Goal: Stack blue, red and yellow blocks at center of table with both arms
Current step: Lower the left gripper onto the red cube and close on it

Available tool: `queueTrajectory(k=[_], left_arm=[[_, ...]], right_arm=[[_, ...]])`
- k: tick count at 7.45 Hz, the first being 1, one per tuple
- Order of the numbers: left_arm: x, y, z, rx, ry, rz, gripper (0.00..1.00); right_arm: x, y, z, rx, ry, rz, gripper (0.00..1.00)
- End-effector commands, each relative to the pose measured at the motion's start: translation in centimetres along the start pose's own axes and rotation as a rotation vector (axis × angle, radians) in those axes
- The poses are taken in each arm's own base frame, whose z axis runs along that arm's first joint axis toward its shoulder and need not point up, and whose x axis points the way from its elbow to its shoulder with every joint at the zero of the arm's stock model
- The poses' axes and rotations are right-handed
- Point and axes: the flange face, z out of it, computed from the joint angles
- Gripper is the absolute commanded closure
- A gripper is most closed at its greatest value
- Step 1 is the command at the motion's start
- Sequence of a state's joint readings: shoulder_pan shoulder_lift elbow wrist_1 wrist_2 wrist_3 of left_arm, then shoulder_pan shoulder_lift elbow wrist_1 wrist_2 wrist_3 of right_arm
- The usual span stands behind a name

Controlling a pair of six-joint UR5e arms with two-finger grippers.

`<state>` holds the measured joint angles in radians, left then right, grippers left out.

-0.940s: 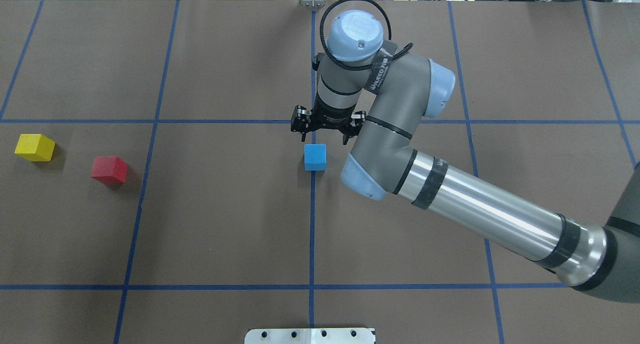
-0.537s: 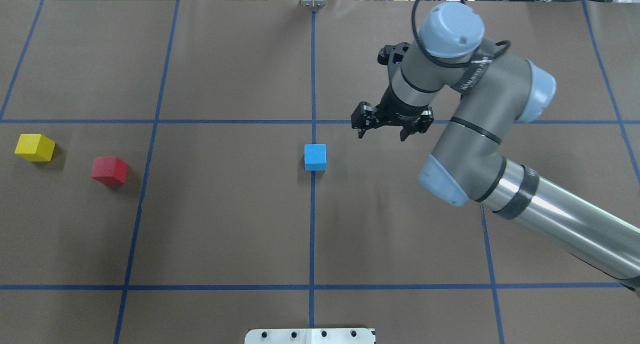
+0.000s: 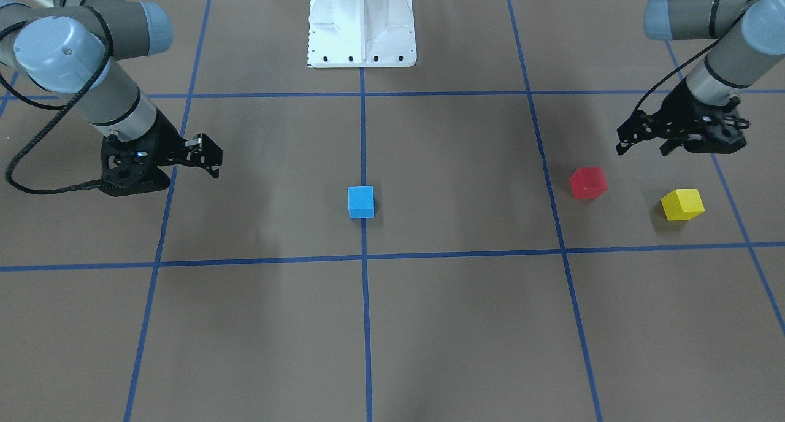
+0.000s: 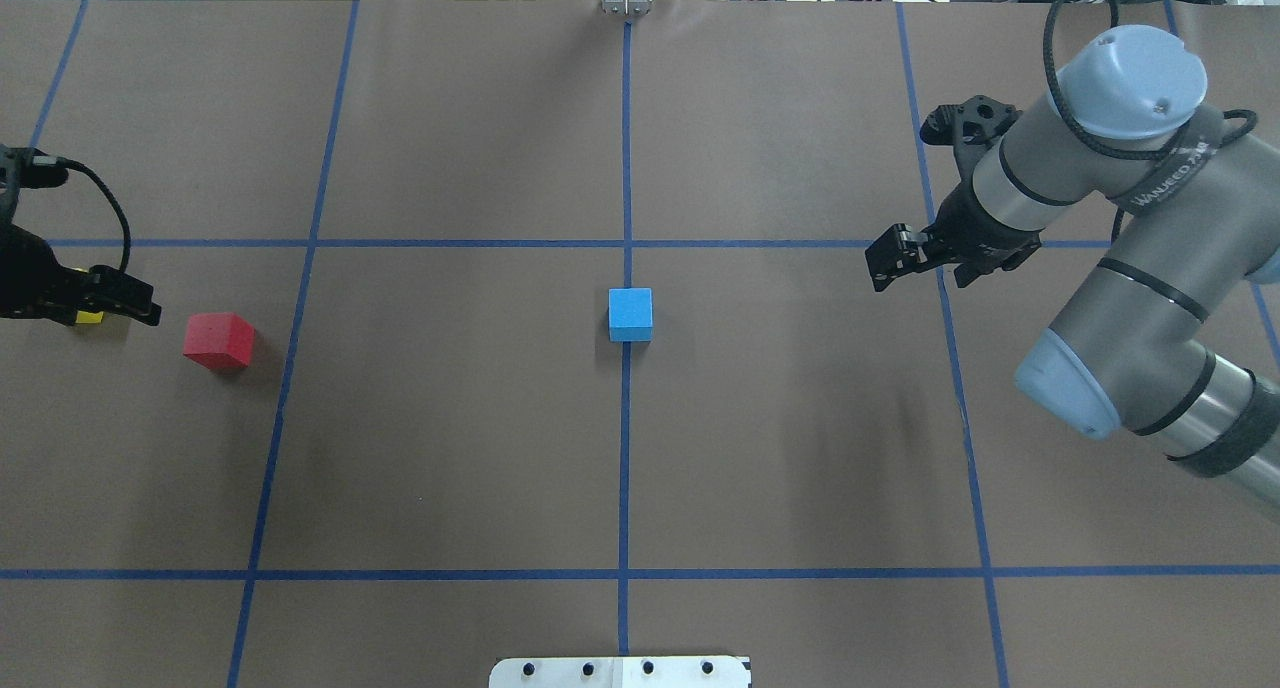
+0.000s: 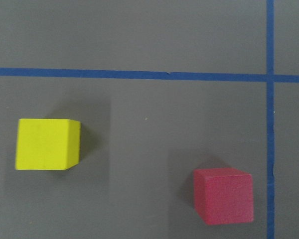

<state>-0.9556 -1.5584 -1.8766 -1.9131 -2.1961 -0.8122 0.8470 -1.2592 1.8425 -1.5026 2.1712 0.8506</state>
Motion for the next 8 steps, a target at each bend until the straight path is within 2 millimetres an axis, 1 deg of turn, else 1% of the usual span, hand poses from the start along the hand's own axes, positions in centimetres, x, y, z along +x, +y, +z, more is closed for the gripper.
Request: queueTrajectory(k=[1, 2, 4, 5, 7, 8], left_arm=[[3.5, -0.3, 3.2, -0.039, 0.002, 0.038, 0.03], [3.7, -0.6, 4.5, -0.053, -0.007, 0.039, 0.03], [3.9, -1.4, 6.1, -0.071, -0.019, 0.034, 0.03], [3.7, -1.6, 7.0, -0.083, -0.028, 0.030, 0.03], [3.3, -1.8, 8.0, -0.095, -0.040, 0.021, 0.03], [3.4, -1.8, 8.1, -0.096, -0.040, 0.021, 0.03]], right_arm=[[2.4, 0.2, 0.4, 0.002, 0.029, 0.002, 0.00], [2.6, 0.3, 0.4, 0.002, 0.030, 0.003, 0.00], [2.8, 0.3, 0.8, -0.002, 0.036, 0.005, 0.00], [2.8, 0.2, 1.0, -0.005, 0.037, 0.006, 0.00], [2.9, 0.2, 1.1, -0.005, 0.040, 0.008, 0.00], [2.9, 0.2, 1.1, -0.005, 0.040, 0.008, 0.00]])
